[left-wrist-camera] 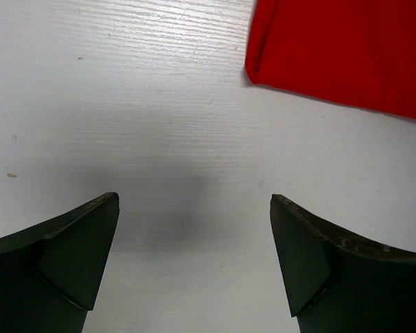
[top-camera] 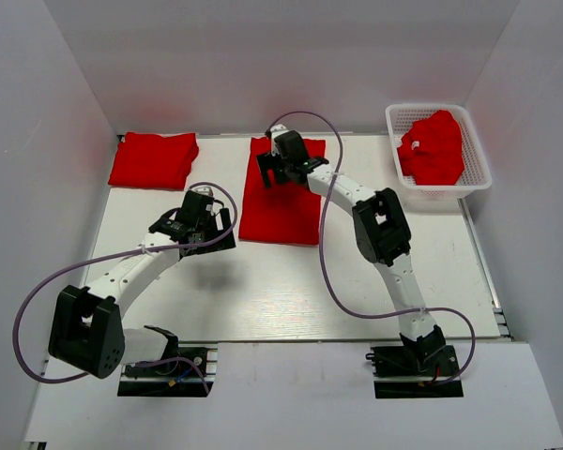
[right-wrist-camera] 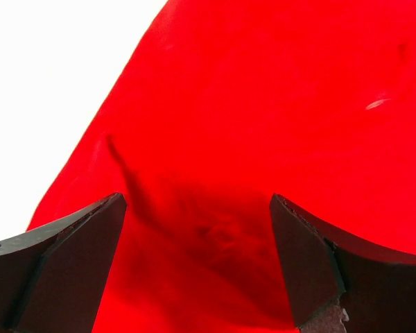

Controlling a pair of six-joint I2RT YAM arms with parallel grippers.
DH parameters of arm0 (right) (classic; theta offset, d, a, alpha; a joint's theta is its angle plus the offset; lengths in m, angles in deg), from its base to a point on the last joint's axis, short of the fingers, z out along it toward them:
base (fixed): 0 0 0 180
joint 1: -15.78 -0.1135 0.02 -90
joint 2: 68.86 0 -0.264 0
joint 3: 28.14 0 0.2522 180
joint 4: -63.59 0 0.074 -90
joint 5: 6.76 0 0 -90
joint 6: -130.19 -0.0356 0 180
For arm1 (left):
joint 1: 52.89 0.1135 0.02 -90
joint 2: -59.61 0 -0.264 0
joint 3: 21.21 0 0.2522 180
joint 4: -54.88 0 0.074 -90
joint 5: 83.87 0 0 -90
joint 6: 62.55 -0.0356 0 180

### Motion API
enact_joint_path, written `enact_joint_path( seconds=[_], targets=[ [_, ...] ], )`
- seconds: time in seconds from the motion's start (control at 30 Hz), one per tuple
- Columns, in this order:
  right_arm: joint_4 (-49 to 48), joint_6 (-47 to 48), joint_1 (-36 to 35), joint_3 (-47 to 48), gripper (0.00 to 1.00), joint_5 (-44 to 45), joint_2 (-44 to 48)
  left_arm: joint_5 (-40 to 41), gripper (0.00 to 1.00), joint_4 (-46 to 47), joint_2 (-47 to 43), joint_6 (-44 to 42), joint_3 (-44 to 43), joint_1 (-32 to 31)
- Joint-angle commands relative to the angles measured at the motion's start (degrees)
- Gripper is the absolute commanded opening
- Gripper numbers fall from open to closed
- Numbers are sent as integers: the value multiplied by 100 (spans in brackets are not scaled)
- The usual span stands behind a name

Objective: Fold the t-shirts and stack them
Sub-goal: Fold the folded rectangular tshirt in 1/3 of the way

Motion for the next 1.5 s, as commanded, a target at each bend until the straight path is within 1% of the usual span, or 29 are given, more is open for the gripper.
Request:
enact_joint_path(
  seconds=[0.0,0.13,0.17,0.27,0.33,0.37,0.43,0.47,0.53,0.57,0.63,0.67,0.73,0.8,0.87,0.9,0.97,1.0,1.07,1.1,1.17,1.2,1.23,1.27,1.3,1.37,1.4,1.43,1.47],
  targets=[
    [-177,310,83,463,90,502,-137,-64,100,-52,-235,-28,72,20],
    [-80,424,110,490,90,529,64,-64,100,-52,-235,-28,72,20],
    [-54,442,110,464,90,581,265,-64,100,-52,-235,-28,72,20],
    [296,223,110,-26,90,739,740,-64,100,71,-182,-28,72,20],
    [481,-66,145,-299,90,766,1110,-134,100,71,-16,-90,-94,20],
    [517,-137,136,-823,90,766,1416,-134,100,132,-15,-90,-95,20],
    [448,-348,127,-1283,90,793,1874,-134,100,194,160,-90,-226,-32],
    [369,-523,119,-2016,90,784,2215,-134,100,194,161,-90,-227,-32],
    [246,-595,119,-2504,90,678,2700,-134,100,256,231,-90,-227,-32],
    [202,-708,119,-3133,90,583,2998,-134,100,308,283,-90,-227,-32],
    [166,-788,110,-3507,90,643,3369,-134,100,370,345,-90,-227,-32],
    [105,-936,118,-3953,90,713,3544,-134,100,370,415,-90,-227,-32],
    [-183,-877,101,-4158,90,618,3677,-186,100,440,486,-38,-227,-32],
    [-159,-841,101,-3984,90,196,3529,-187,100,440,548,-37,-227,-32],
    [87,-806,75,-3581,90,-339,3274,-187,100,440,548,-37,-227,-32],
    [70,-762,66,-3527,90,-733,3125,-187,100,440,548,-37,-157,-32],
    [-193,-718,66,-3334,90,-1069,2852,-134,100,440,495,16,-96,-32],
    [-212,-709,48,-3229,90,-1393,2616,-134,100,440,495,16,-43,-32],
    [-220,-718,48,-2712,90,-1588,2246,-134,100,440,495,68,-42,-32],
    [-360,-744,39,-2465,90,-1615,1888,-134,100,388,495,68,-42,-32],
    [-405,-727,48,-2061,90,-1607,1640,-73,100,327,495,68,-42,-32],
    [-466,-744,57,-1780,90,-1537,1273,-72,100,326,495,68,-42,-32],
    [-441,-727,66,-1612,90,-1511,1121,-72,100,326,495,68,-42,-32],
    [-397,-709,92,-1236,90,-1380,1015,-72,100,265,495,68,-42,-32],
    [-370,-700,75,-902,90,-1300,649,-20,100,204,495,68,-42,-32],
    [-422,-691,92,-453,90,-826,471,-20,100,142,443,68,-42,-32],
    [-458,-683,101,-163,90,-703,139,-20,100,142,442,68,-42,-32],
    [-440,-648,179,23,90,-145,14,-20,100,89,442,68,-42,-32],
    [-423,-630,215,381,90,-9,-101,-20,100,28,364,68,-95,-32]
  ],
)
